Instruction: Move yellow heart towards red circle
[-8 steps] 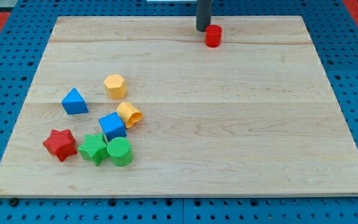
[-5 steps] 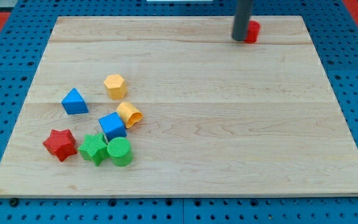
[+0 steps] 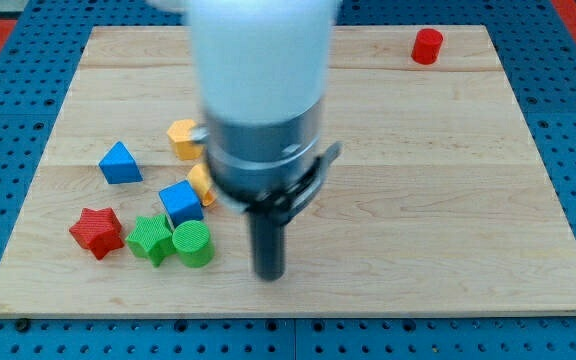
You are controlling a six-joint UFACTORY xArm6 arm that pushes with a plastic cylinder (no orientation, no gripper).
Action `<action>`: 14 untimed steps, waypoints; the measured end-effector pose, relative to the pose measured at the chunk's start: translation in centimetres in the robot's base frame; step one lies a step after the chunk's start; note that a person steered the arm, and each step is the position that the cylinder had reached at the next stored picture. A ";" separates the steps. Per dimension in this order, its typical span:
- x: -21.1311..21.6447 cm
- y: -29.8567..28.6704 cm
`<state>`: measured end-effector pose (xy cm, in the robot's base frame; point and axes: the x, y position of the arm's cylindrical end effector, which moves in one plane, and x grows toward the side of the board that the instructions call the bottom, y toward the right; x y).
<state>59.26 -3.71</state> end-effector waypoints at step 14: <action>-22.0 12.7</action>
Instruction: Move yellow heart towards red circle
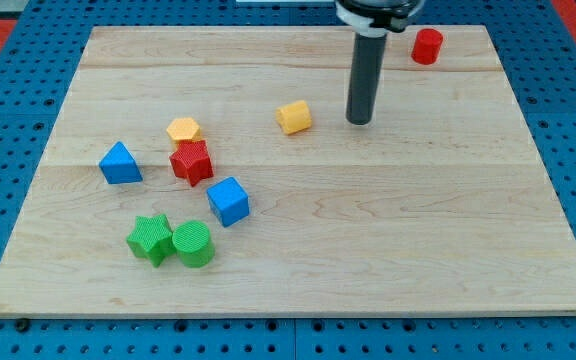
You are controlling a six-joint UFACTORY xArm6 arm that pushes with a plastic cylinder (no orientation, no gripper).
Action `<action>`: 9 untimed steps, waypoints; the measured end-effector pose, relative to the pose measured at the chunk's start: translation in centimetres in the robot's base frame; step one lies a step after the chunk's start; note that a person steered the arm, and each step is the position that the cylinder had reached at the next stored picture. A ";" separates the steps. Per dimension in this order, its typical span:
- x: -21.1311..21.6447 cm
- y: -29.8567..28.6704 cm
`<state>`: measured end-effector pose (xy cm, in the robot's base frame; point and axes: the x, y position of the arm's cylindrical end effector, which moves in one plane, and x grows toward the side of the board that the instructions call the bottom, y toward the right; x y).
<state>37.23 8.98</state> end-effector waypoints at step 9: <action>-2.9 -5.6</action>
